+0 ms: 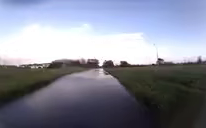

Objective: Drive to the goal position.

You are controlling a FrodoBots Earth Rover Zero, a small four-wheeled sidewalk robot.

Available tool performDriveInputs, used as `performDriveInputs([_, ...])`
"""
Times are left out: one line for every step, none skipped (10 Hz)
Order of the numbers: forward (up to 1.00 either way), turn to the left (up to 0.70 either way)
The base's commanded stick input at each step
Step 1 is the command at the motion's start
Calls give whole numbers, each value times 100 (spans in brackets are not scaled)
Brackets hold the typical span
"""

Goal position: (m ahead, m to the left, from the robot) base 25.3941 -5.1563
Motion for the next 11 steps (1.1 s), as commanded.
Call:
performDriveInputs([45,0])
performDriveInputs([45,0])
performDriveInputs([45,0])
performDriveInputs([45,0])
performDriveInputs([45,0])
performDriveInputs([45,0])
performDriveInputs([45,0])
performDriveInputs([45,0])
performDriveInputs([45,0])
performDriveInputs([45,0])
performDriveInputs([45,0])
